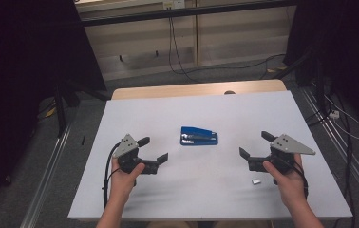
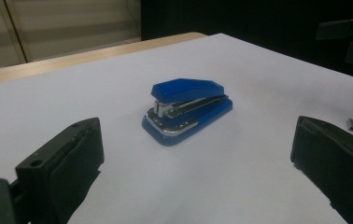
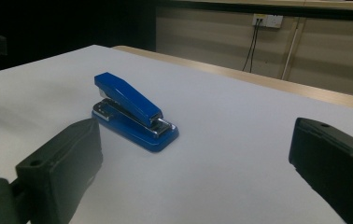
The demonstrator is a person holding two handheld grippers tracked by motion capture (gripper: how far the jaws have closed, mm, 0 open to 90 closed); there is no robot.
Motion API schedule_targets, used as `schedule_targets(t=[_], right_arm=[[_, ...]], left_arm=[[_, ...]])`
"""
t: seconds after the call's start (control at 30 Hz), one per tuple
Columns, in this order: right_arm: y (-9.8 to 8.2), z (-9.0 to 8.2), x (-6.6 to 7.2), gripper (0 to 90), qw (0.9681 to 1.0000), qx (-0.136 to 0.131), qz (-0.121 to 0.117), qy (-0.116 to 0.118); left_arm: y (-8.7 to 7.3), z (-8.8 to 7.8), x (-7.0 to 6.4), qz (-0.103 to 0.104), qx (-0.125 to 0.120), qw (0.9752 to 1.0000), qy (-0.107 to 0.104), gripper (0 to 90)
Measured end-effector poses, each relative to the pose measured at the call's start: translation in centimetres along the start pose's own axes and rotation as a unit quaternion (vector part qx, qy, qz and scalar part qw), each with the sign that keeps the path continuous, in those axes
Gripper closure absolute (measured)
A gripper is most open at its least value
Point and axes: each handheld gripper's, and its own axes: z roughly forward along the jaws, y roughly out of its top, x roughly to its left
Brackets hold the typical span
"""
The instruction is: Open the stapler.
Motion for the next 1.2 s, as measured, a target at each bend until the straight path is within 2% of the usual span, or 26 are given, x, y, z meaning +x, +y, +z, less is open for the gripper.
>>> schedule_targets(t=[0.13,0.17,0.33,0.47,0.5,0.63,0.67,0.77,0.8,0.9,1.0,1.03,1.17,1.2], right_arm=[[0.0,0.1,-0.1,1.8,1.0000,0.005,-0.005,-0.001],[0.0,0.1,-0.1,1.9,1.0000,0.003,-0.004,0.000],[0.3,0.5,-0.2,1.7,1.0000,0.002,-0.003,-0.003],[0.6,0.9,-0.2,1.9,1.0000,0.000,0.003,-0.001],[0.8,1.1,-0.1,1.7,1.0000,0.002,-0.005,-0.001],[1.3,1.7,0.1,1.8,1.0000,-0.001,-0.006,0.001],[1.3,1.8,0.2,1.7,1.0000,-0.002,0.001,0.002],[1.4,2.4,0.3,1.9,1.0000,-0.001,0.003,0.005],[1.4,2.9,0.6,1.9,1.0000,0.004,0.001,0.006],[1.5,3.6,0.8,2.0,0.9999,0.006,0.001,0.012],[1.6,4.1,1.0,1.9,0.9999,0.008,0.002,0.013],[1.6,4.2,1.0,1.9,0.9999,0.006,0.002,0.013],[1.7,4.7,1.2,1.9,0.9998,0.007,0.008,0.017],[1.8,5.1,1.3,2.0,0.9998,0.009,0.003,0.020]], left_arm=[[0.3,0.3,0.0,0.003,0.002,1.0000,-0.008,2.8],[0.4,0.5,0.2,-0.003,-0.002,0.9999,-0.010,2.8],[0.7,1.7,0.7,-0.010,0.002,1.0000,-0.002,3.0],[0.6,2.2,1.1,-0.021,-0.007,0.9997,-0.009,2.7],[0.8,2.4,1.2,-0.023,-0.008,0.9997,-0.003,3.3],[1.5,3.0,1.3,-0.008,0.001,0.9999,-0.007,3.7],[1.6,3.1,1.4,-0.009,-0.002,0.9999,-0.013,3.7],[1.6,3.5,1.6,-0.012,-0.005,0.9998,-0.012,3.7],[1.7,3.9,1.7,-0.019,0.000,0.9998,-0.006,3.7],[1.8,4.5,1.7,-0.024,0.004,0.9996,-0.012,3.7],[2.2,5.4,1.5,-0.016,0.008,0.9998,-0.012,4.3],[2.4,5.6,1.5,-0.010,0.016,0.9998,-0.010,4.5],[2.5,5.9,1.4,-0.013,0.021,0.9997,-0.010,5.1],[2.6,5.8,1.4,-0.009,0.020,0.9997,-0.007,5.2]])
